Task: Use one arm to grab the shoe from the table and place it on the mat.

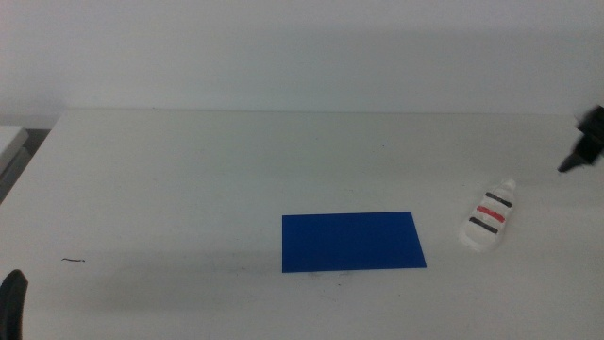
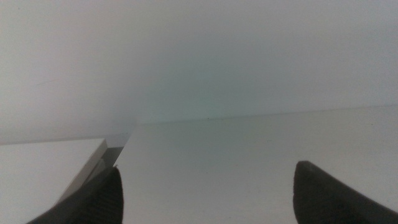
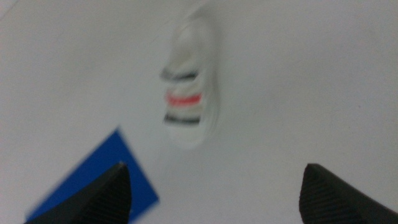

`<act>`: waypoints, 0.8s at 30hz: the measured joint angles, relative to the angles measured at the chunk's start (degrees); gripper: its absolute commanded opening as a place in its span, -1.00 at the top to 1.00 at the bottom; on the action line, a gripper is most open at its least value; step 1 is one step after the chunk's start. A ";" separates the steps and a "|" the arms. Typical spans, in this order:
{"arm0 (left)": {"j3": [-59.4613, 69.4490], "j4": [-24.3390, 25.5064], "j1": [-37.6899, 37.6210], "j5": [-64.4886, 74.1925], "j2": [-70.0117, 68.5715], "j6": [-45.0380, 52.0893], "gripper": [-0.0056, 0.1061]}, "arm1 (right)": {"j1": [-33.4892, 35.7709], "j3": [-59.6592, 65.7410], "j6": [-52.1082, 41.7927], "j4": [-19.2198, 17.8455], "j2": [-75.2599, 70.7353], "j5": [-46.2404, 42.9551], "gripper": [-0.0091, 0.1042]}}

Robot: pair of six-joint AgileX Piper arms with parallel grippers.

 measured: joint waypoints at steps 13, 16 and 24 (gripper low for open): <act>0.00 0.00 0.00 0.00 0.00 0.00 -0.78 | 6.20 -15.31 13.86 -7.17 27.46 -1.55 -0.78; 0.00 0.00 0.00 0.00 0.00 0.00 -0.78 | 6.30 -15.43 13.86 -7.55 30.61 -4.62 -0.78; 0.00 0.00 0.00 0.00 0.00 0.00 -0.78 | 6.30 -15.43 13.99 -10.68 37.88 -7.13 -0.75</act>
